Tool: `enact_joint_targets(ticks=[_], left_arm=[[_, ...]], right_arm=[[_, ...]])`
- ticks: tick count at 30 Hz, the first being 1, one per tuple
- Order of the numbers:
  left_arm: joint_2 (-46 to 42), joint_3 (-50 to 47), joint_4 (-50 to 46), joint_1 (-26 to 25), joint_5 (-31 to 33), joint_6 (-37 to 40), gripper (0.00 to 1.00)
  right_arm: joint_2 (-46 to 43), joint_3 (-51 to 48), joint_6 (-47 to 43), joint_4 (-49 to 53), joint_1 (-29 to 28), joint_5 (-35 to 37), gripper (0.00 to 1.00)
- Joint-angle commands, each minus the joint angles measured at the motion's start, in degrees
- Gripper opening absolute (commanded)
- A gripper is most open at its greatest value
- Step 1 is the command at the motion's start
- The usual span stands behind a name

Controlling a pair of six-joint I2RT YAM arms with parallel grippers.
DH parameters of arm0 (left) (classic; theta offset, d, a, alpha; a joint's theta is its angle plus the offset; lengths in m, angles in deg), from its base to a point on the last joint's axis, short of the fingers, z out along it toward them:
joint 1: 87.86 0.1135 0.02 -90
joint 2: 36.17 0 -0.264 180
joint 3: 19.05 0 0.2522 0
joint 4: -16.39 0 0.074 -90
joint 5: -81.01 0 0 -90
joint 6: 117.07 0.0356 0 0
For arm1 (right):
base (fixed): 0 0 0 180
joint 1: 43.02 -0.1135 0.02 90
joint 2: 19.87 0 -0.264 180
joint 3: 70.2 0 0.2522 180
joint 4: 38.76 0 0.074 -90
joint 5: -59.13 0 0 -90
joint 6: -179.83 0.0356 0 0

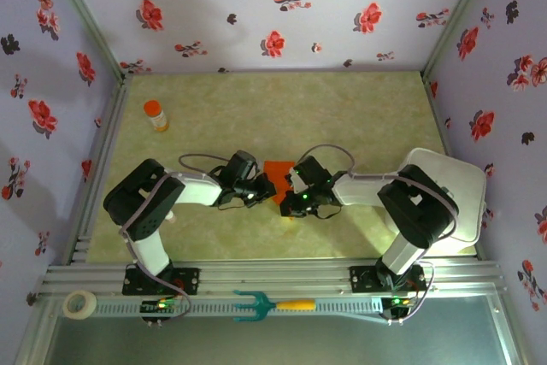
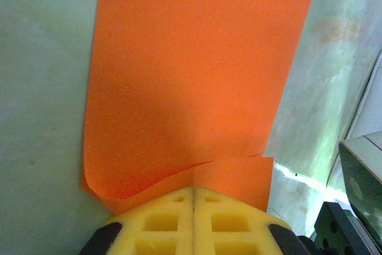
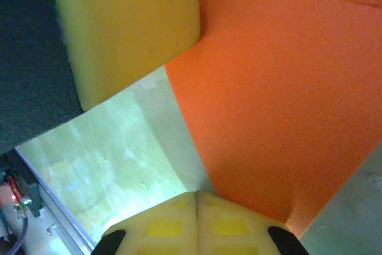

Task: Fold a paper plane with a square sheet of paper (pick it up from the middle)
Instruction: Third fold the triangle at the center of the table.

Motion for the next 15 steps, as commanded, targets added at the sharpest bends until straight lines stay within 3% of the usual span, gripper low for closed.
enact_joint_targets(ticks=[1,15], left_arm=[[2.0,-0.1,-3.4,-0.2,1.3,1.2,0.0],[2.9,-0.1,-3.4,0.1,1.3,0.7,0.0]], right_arm=[[-0.3,-3.4,2.1,-0.5,0.9,-0.9,0.06],[-4.1,-9.3,6.1,-3.3,1.3,-1.0,0.06]])
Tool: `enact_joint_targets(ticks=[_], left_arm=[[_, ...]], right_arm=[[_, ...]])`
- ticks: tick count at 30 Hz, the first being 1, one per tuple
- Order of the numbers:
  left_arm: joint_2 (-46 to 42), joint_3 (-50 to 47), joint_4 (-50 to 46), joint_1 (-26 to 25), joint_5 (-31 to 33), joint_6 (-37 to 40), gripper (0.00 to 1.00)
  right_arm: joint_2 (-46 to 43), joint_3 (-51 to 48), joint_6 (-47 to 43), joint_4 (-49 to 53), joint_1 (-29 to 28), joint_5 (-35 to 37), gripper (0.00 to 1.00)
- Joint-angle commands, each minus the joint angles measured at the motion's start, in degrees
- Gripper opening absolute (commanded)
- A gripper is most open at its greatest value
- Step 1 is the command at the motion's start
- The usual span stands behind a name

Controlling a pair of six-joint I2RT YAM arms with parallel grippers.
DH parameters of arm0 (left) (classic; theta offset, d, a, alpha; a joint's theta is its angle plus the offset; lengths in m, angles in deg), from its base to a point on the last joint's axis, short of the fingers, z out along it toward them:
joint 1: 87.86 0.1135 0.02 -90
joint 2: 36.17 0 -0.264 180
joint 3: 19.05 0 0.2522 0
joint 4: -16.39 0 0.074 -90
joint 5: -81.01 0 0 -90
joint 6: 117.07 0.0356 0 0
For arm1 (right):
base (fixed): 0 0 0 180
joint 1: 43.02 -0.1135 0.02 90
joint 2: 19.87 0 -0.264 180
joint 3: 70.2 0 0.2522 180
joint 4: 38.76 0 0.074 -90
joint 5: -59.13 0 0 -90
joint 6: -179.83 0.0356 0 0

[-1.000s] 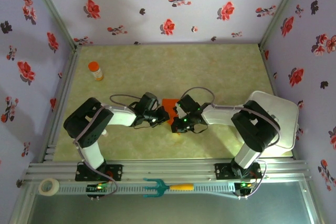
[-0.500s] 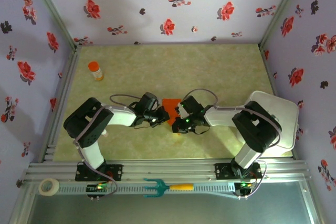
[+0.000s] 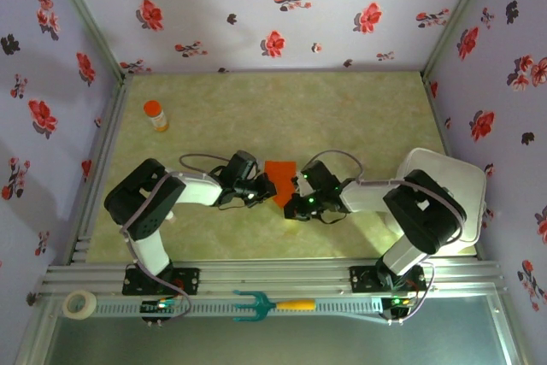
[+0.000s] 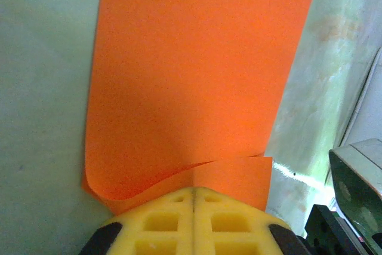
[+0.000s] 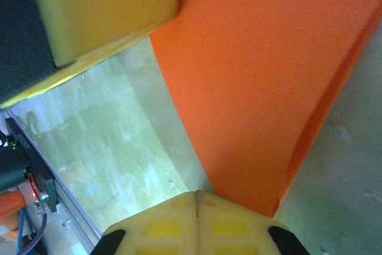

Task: Fold a paper plane with a square sheet of paper (pick it up from the middle)
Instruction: Third fold the triangle at the center of the table.

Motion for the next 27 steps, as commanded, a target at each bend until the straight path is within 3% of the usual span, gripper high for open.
enact_joint_targets(ticks=[1,11,20,27], left_arm=[[2.4,-0.2,-3.9,0.1,1.7,0.7,0.0],[1.8,0.1,-3.8,0.1,1.4,1.1,0.0],[2.0,0.3,-3.7,-0.2,1.4,1.2,0.0],[1.6,0.3,-3.7,-0.3,1.4,1.4,0.0]], right_arm=[[-1.1,-3.5,3.0,3.0,0.2,1.0,0.06],[-9.7,0.7,4.2,5.5,0.4,-1.4,0.03],[2.0,10.2,0.0,11.2,0.8,2.7,0.04],[3.6,5.4,1.4,9.6,2.6,2.5,0.03]])
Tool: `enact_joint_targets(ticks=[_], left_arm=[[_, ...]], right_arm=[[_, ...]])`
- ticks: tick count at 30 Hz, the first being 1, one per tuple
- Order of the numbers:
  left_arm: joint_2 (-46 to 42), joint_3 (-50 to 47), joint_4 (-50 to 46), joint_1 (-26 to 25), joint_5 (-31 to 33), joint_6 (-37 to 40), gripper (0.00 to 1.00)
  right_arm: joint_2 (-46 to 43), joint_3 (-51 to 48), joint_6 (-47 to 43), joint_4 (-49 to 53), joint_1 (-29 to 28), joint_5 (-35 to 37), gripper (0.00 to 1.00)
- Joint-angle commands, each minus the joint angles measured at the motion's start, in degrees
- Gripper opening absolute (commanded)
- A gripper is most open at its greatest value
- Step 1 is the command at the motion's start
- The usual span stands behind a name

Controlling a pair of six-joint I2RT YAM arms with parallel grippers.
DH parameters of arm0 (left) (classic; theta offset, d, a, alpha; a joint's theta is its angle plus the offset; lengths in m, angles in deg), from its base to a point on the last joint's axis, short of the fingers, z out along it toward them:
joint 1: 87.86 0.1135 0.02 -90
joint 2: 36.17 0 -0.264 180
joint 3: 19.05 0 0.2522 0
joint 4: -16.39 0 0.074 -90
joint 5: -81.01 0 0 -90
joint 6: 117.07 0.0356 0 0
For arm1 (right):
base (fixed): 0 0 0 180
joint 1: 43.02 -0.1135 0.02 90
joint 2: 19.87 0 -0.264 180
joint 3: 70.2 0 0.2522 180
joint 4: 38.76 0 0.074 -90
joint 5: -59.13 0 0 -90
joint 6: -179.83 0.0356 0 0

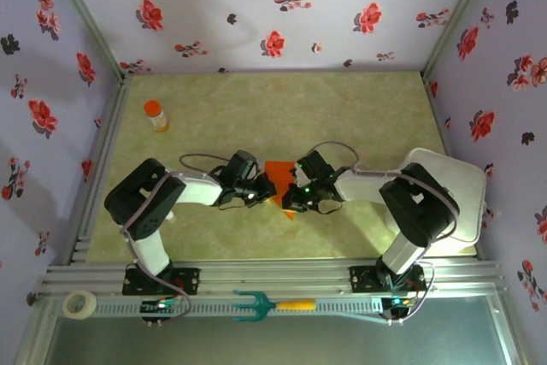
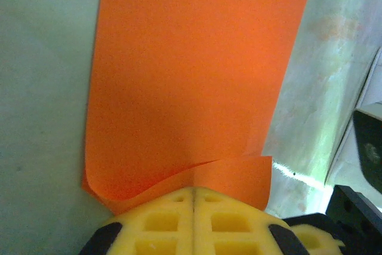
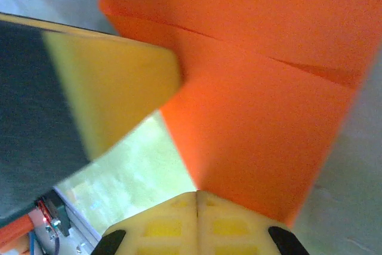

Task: Fold a paper plane with a square sheet of paper (pick it up from the middle)
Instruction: Third fold the triangle at the center of the table.

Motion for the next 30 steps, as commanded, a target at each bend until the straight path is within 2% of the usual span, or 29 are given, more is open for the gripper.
enact_joint_targets(ticks=[1,7,10,12,16,23,26,30], left_arm=[[1.5,0.3,-3.7,-0.3,1.6,1.4,0.0],[0.1,1.5,-3.9,-0.3,1.4,2.7,0.0],[-2.1,2.8,-4.9,-0.4,1.7,4.0,0.09],[-3.5,3.1,-5.8,-0.6,3.0,4.7,0.1],[-4.3,3.4,-7.1,-1.6,4.0,4.7,0.01],[-1.5,5.2,-9.7,-4.7,2.6,3.9,0.0],[0.5,4.2,-10.7,-4.0,3.9,3.3,0.0],[2.2,2.2,-6.7,-2.1,3.5,2.1,0.0]], right_arm=[[-0.1,-3.7,0.2,1.2,0.8,1.1,0.03],[0.0,-6.3,1.0,0.8,0.9,2.5,0.02],[0.2,-6.0,0.9,0.7,0.9,2.5,0.02],[0.3,-5.8,0.6,0.7,0.9,2.4,0.02],[0.5,-5.6,0.6,0.7,0.9,2.8,0.01],[0.5,-5.8,0.8,0.5,0.9,3.2,0.0],[0.6,-5.8,0.8,0.5,1.0,3.1,0.0],[0.6,-5.8,0.7,0.7,1.0,3.3,0.0]])
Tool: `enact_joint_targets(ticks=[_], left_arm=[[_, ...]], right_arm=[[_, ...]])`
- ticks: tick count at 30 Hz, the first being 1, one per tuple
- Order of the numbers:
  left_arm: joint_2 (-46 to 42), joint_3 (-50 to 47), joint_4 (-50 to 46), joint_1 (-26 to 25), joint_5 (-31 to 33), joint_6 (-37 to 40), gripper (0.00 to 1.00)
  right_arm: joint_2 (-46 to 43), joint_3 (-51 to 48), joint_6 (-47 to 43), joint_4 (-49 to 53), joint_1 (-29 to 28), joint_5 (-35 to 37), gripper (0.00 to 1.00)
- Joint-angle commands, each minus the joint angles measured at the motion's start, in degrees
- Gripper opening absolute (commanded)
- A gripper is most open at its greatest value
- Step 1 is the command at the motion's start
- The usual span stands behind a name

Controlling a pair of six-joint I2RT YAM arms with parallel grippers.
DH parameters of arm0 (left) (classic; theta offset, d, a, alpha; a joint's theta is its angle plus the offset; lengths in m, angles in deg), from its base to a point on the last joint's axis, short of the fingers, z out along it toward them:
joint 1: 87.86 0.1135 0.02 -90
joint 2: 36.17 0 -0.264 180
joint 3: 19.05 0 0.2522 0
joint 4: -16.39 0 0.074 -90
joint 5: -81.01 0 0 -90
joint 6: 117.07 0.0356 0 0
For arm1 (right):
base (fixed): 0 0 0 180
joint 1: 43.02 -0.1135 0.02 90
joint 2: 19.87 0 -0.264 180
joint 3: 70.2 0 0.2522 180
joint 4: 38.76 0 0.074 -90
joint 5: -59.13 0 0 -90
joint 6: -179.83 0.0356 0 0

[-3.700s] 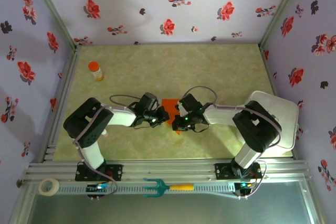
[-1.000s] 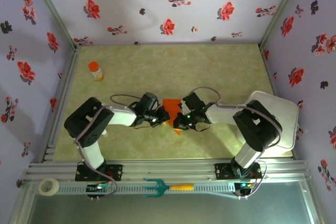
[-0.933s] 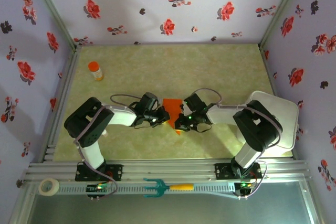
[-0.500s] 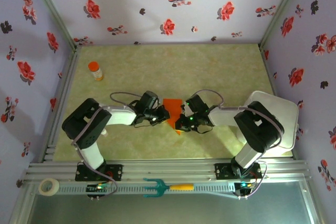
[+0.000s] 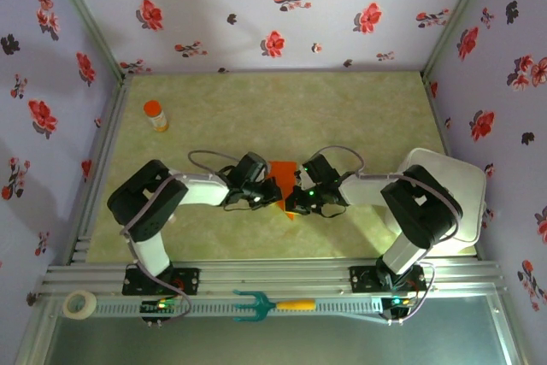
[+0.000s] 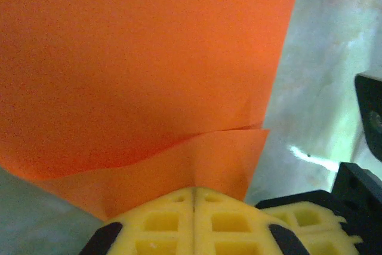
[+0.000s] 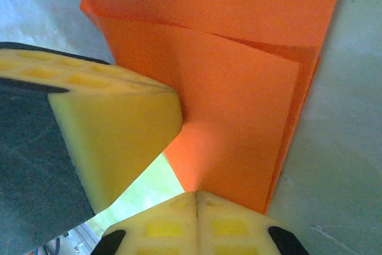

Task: Fold a paper plane with a square sheet of paper (pick it up from the middle)
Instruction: Third fold the triangle at the center of the table.

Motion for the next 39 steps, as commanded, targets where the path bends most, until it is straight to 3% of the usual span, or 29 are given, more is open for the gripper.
enact_joint_targets(ticks=[1,16,25,39], left_arm=[[1.6,-1.0,-1.7,1.5,2.4,-0.2,0.0],[0.6,3.6,-13.7,7.4,4.5,5.1,0.0],[0.1,2.9,-14.4,11.3,4.4,7.1,0.0],[-7.5,3.6,-13.9,10.7,5.5,8.0,0.0]], right_arm=[[1.6,-2.0,0.1,5.4,0.3,3.9,0.0],[1.9,-2.3,-0.1,5.3,0.3,3.8,0.0],[1.9,-2.7,-0.1,4.7,0.3,3.8,0.0],[2.1,-2.6,-0.1,4.1,0.3,3.1,0.0]])
